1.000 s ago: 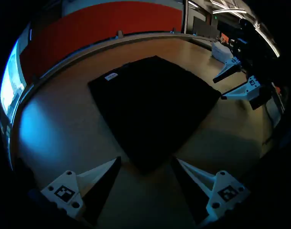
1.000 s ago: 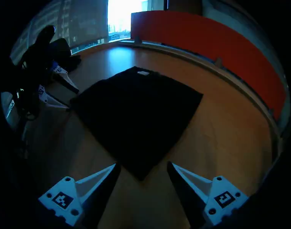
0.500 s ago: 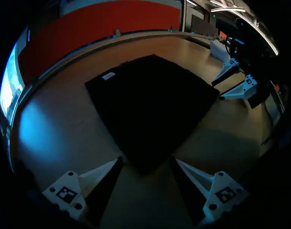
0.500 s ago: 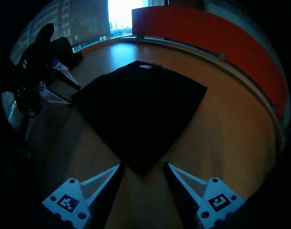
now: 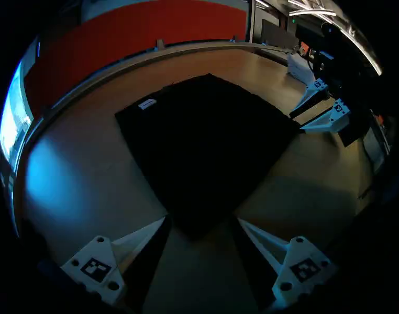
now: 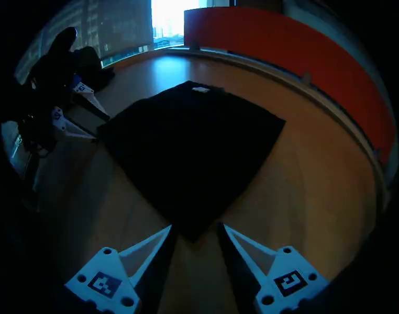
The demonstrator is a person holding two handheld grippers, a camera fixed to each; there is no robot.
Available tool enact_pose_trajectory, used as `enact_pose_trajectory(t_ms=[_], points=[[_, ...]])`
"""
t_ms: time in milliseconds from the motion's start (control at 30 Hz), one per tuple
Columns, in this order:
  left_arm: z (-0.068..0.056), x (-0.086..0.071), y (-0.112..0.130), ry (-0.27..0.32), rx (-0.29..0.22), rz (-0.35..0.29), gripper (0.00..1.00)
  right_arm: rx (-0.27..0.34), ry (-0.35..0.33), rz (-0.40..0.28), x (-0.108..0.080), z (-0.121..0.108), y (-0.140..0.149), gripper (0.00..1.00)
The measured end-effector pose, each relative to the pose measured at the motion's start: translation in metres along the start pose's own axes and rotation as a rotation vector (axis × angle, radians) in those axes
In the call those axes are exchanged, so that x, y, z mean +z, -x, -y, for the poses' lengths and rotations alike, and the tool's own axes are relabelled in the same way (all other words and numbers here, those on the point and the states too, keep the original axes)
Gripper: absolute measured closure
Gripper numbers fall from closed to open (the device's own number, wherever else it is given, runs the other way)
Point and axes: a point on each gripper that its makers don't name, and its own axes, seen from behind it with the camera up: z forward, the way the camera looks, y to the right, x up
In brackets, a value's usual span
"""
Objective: Fold towel
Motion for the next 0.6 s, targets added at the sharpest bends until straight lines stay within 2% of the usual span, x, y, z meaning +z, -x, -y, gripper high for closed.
enact_pose_trajectory(t_ms=[133,267,400,467,533,600], points=[[0.000,0.000,0.000,0.001,0.002,0.001,0.29,-0.009,-0.012,0.000,0.000,0.003,0.000,0.58],[-0.002,0.000,-0.001,-0.002,-0.001,0.001,0.44,-0.019,-0.016,-0.001,0.000,0.008,-0.001,0.69],[-0.003,0.000,-0.002,-0.006,-0.006,0.002,0.50,-0.012,-0.019,-0.001,-0.001,0.010,0.000,0.77],[-0.002,0.000,-0.002,-0.010,-0.009,0.005,0.67,-0.009,-0.019,-0.001,-0.001,0.011,0.000,0.81],[-0.001,0.000,-0.002,-0.018,-0.019,0.009,0.78,-0.007,-0.022,0.000,-0.001,0.013,0.000,0.82],[0.000,0.000,-0.003,-0.025,-0.028,0.012,0.82,-0.006,-0.025,-0.002,-0.002,0.015,0.000,0.83]])
